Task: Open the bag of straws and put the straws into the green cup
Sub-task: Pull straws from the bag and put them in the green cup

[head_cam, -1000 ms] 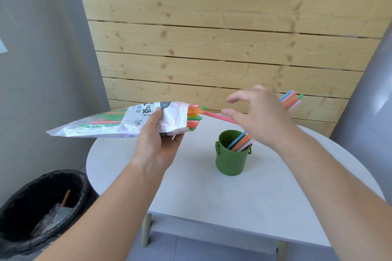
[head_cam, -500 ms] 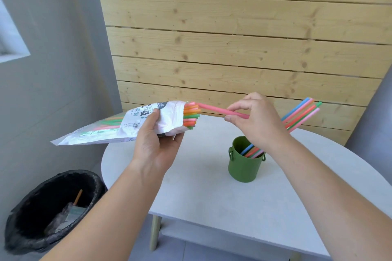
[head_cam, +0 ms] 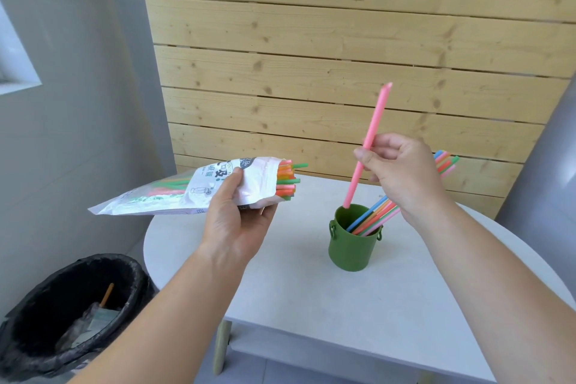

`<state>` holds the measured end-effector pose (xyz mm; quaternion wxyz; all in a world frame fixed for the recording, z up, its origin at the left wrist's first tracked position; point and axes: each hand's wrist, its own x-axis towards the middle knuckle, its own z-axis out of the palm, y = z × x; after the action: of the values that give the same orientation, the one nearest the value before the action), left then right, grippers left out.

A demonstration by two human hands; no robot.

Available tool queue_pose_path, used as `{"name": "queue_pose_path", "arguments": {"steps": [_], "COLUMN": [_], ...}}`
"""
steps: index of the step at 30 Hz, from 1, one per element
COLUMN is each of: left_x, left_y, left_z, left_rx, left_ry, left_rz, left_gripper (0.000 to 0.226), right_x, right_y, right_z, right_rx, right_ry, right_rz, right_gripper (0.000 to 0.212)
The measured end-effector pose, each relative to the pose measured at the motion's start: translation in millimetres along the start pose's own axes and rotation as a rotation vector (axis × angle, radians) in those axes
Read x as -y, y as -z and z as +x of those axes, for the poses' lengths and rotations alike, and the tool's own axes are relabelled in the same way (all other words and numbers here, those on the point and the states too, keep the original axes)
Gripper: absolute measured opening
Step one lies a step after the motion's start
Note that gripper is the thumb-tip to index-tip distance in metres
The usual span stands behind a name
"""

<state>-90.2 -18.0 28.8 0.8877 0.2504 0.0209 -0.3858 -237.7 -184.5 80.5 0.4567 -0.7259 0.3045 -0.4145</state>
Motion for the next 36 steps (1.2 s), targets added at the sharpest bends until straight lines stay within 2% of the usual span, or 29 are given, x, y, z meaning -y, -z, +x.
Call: {"name": "queue_pose_path", "arguments": {"steps": [4, 9, 11, 14, 16, 19, 21, 24, 26, 28, 31, 34, 36], "left_x": [7.9, 15.0, 15.8, 16.1, 15.6, 15.1, 15.5, 17.1, 18.2, 19.9, 22.4, 23.4, 23.9], "left_y": [-1.6, -3.3, -3.3, -1.8, -1.1, -1.3, -1.9, -5.0, -8.3, -11.7, -14.2, -15.7, -16.8], "left_z": [-2.1, -6.0, -5.4, -4.0, -3.0, -2.0, -1.9, -3.3, -5.6, -8.4, -10.9, -13.9, -16.2], "left_rx": [0.018, 0.058, 0.046, 0.033, 0.024, 0.011, 0.009, 0.029, 0.045, 0.068, 0.096, 0.095, 0.084], "left_ry": [0.019, 0.035, 0.024, 0.008, 0.000, -0.004, -0.003, -0.006, -0.019, -0.045, -0.109, -0.195, -0.237], "left_rz": [0.016, 0.048, 0.071, 0.123, 0.136, 0.151, 0.155, 0.154, 0.170, 0.231, 0.331, 0.416, 0.447], "left_gripper": [0.038, 0.026, 0.025, 0.025, 0.027, 0.038, 0.042, 0.044, 0.043, 0.045, 0.043, 0.044, 0.042], "right_x": [-8.5, -16.3, -19.2, -20.5, -21.3, -19.6, -15.5, -6.2, -2.3, -1.9, -5.8, -9.6, -12.1], "right_y": [9.0, 7.0, 6.1, 8.0, 10.5, 12.5, 11.0, 2.2, -9.6, -22.9, -37.6, -47.0, -51.9], "right_z": [-1.4, -3.3, -1.7, 1.4, 3.5, 4.5, 2.6, -3.4, -9.6, -16.9, -26.3, -32.2, -35.8], "right_rx": [0.069, 0.135, 0.107, 0.026, -0.028, -0.117, -0.167, -0.106, 0.006, 0.126, 0.199, 0.181, 0.173], "right_ry": [-0.054, -0.093, -0.097, -0.093, -0.017, 0.099, 0.154, 0.167, 0.041, -0.167, -0.415, -0.480, -0.448], "right_rz": [-0.249, -0.396, -0.391, -0.397, -0.458, -0.597, -0.646, -0.545, -0.422, -0.219, 0.070, 0.244, 0.242], "right_gripper": [0.010, 0.010, 0.011, 0.030, 0.041, 0.043, 0.035, 0.014, 0.029, 0.045, 0.052, 0.046, 0.040]}}
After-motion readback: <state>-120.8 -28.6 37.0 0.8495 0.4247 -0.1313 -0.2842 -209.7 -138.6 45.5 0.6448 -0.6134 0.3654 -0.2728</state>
